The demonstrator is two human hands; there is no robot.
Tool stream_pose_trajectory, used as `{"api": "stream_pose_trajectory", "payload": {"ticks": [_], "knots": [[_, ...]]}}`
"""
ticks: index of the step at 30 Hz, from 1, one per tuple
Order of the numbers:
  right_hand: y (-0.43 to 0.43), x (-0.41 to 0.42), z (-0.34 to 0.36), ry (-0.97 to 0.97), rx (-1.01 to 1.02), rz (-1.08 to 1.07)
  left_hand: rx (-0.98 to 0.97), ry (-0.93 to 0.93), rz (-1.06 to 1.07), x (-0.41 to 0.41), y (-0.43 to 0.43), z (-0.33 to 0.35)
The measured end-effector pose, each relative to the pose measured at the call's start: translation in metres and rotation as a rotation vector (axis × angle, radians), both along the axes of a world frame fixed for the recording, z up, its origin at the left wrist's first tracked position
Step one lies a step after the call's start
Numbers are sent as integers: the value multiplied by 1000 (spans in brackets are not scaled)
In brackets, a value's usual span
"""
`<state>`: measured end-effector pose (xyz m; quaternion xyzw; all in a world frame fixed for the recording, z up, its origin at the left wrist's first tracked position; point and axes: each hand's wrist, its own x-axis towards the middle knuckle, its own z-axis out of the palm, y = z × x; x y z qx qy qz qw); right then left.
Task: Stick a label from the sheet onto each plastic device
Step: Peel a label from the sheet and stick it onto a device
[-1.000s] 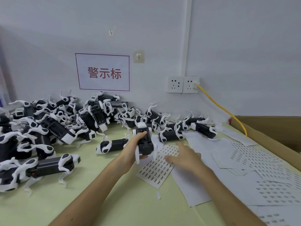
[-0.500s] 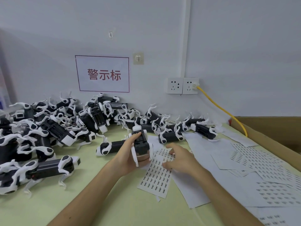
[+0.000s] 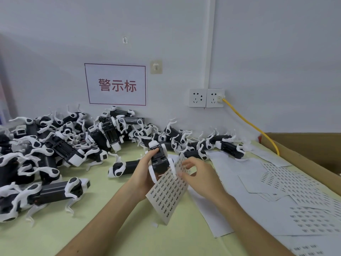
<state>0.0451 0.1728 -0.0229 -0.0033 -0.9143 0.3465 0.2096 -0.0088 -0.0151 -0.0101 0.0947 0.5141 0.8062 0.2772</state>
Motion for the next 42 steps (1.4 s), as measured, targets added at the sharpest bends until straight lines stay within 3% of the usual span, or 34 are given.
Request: {"api": "stream_pose_trajectory", "payload": {"ticks": [6, 19, 34, 42], "knots": [[-2, -2, 1, 148, -122, 64, 1, 1, 2, 4, 1, 2], [9, -5, 2, 142, -97, -50, -188, 234, -62, 19, 8, 8], [8, -3, 4, 175, 17, 5, -199, 156, -92, 13, 10, 2], [9, -3, 5, 137, -170, 56, -89, 106, -47, 9, 7, 1]]}}
